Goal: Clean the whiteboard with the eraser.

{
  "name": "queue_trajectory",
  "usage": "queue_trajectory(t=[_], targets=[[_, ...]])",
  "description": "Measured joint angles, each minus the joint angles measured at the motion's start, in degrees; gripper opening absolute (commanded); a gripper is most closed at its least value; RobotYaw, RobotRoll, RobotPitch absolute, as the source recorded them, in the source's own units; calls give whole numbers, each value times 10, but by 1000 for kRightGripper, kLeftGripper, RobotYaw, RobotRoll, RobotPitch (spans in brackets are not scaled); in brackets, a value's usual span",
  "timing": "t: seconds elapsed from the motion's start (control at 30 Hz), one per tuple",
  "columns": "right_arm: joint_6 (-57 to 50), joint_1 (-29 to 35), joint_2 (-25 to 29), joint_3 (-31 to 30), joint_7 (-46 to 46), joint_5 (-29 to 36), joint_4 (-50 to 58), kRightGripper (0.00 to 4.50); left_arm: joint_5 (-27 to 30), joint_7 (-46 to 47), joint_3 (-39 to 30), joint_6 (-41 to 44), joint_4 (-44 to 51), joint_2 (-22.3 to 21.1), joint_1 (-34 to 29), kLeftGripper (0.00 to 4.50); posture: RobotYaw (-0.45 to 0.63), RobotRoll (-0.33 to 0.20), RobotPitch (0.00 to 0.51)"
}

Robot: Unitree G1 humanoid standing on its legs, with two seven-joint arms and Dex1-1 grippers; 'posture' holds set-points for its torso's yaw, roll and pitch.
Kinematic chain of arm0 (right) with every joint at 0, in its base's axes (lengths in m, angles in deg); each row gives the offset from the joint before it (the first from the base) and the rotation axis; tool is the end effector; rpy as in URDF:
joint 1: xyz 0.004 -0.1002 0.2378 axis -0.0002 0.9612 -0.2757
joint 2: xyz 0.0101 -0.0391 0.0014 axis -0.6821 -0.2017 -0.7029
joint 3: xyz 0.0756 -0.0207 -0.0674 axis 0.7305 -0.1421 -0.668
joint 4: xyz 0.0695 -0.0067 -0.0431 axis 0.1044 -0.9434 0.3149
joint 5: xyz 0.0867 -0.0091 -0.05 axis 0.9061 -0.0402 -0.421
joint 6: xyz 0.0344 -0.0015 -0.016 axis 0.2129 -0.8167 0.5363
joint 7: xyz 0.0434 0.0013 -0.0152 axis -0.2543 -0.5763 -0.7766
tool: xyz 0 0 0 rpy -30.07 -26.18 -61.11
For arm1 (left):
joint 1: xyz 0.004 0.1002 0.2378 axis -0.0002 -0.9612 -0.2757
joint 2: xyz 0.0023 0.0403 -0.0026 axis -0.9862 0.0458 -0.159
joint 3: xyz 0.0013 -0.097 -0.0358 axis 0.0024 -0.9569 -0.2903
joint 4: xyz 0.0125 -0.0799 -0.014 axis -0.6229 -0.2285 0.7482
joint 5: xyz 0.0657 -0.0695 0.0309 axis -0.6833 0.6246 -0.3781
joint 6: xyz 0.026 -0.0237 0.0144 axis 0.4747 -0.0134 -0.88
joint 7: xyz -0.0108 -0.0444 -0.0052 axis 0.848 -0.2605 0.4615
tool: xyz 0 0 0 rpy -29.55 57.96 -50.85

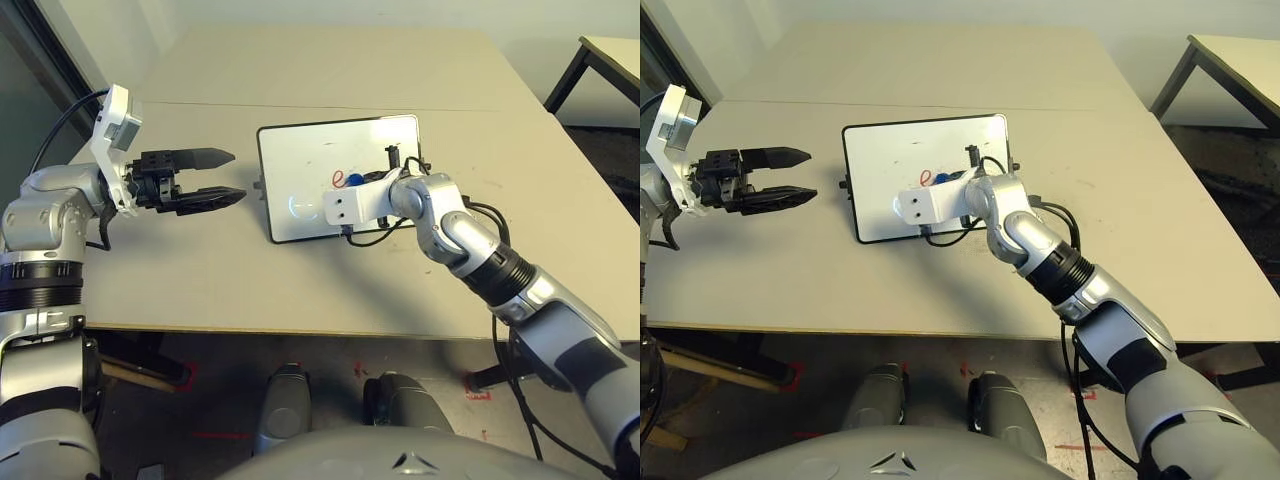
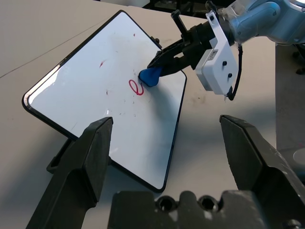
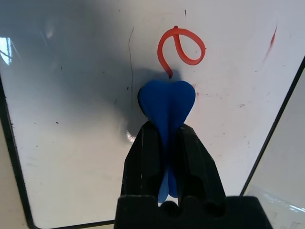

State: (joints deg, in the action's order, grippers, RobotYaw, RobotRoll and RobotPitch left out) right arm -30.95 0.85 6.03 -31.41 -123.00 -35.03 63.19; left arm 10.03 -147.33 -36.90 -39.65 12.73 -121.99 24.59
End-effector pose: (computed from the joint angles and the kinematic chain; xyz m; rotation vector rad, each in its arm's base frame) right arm 0.2967 -0.0730 0.1707 -1.5775 0.1372 0.7184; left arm 0.2761 0.3149 0.2131 0.1476 0.1503 -1.1570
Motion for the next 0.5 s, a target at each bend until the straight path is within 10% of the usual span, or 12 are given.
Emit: queue_trajectory(t=[0.5], targets=[[26,-19,-48,-4,11,-21,-30,239,0,0,0,0,0,0,0,4500,311,0,10]])
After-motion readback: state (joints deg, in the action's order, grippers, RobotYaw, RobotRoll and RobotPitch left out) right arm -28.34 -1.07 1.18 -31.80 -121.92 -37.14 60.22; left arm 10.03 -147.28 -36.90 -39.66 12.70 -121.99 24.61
